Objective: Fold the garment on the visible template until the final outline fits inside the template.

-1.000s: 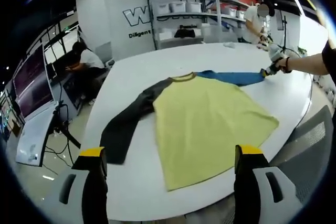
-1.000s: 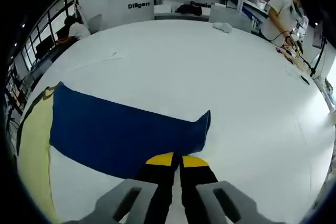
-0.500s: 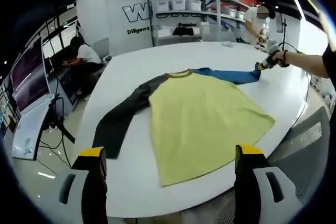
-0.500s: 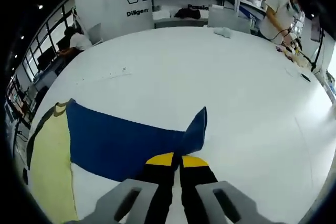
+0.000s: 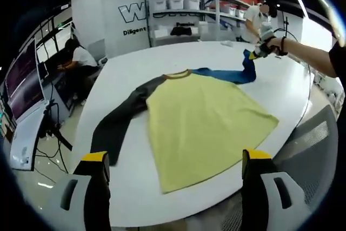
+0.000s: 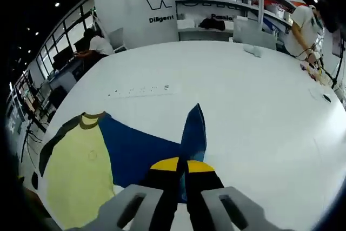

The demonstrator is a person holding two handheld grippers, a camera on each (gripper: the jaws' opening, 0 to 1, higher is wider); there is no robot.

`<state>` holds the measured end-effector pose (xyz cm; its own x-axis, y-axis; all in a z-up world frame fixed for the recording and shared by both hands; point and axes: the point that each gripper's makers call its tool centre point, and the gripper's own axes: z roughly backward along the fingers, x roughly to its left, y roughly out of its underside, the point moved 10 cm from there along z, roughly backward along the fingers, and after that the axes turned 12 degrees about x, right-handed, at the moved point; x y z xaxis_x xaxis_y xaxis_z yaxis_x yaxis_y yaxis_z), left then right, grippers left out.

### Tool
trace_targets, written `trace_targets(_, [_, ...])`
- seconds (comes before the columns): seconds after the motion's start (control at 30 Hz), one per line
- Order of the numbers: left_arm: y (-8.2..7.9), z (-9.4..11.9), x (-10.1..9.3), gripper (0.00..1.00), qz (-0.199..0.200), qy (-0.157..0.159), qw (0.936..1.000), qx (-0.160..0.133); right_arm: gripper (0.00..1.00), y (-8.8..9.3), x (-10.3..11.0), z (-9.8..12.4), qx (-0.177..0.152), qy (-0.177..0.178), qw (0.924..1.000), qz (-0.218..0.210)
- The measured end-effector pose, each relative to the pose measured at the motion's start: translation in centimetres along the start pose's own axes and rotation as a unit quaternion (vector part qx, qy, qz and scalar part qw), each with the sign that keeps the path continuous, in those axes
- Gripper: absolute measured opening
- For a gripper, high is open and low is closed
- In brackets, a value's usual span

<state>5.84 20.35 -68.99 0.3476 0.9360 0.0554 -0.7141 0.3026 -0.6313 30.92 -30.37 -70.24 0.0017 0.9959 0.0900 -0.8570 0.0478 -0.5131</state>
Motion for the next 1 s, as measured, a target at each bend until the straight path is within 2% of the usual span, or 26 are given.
trace_targets(0.07, [0.0,0.0,0.0,0.99,0.001,0.002,1.0000,-0.002,0.00,-0.6,1.9,-0.1,-0.006,-0.014,0.9996,0.023])
trace_targets(0.17, [0.2,0.2,0.0,0.99,-0.004,0.007,1.0000,-0.002,0.00,-1.0,3.8,-0.1,-0.003,-0.028,0.9984,0.049])
trace_targets(0.5, [0.7,0.3,0.4,0.99,0.009,0.008,0.9999,-0.005,0.00,-1.7,9.9,0.1,-0.006,-0.081,0.9928,0.088])
trace_targets(0.6, [0.9,0.3,0.4,0.99,0.013,0.013,0.9998,-0.004,0.00,-2.1,12.2,-0.2,-0.005,-0.095,0.9879,0.122])
trace_targets(0.83, [0.9,0.1,0.2,0.99,0.012,0.021,0.9997,-0.001,0.00,-2.2,15.3,-0.8,0.002,-0.110,0.9842,0.139])
trace_targets(0.9, [0.9,0.1,0.1,0.99,0.011,0.020,0.9997,-0.001,0.00,-2.2,16.9,-1.1,0.005,-0.119,0.9809,0.153])
trace_targets(0.97, [0.8,0.0,0.2,0.99,0.011,0.017,0.9998,-0.005,0.00,-2.2,17.7,-1.2,0.009,-0.124,0.9794,0.159])
trace_targets(1.0, [0.7,-0.2,0.3,0.99,0.010,0.012,0.9999,-0.006,0.00,-2.3,18.9,-1.5,0.010,-0.129,0.9774,0.167])
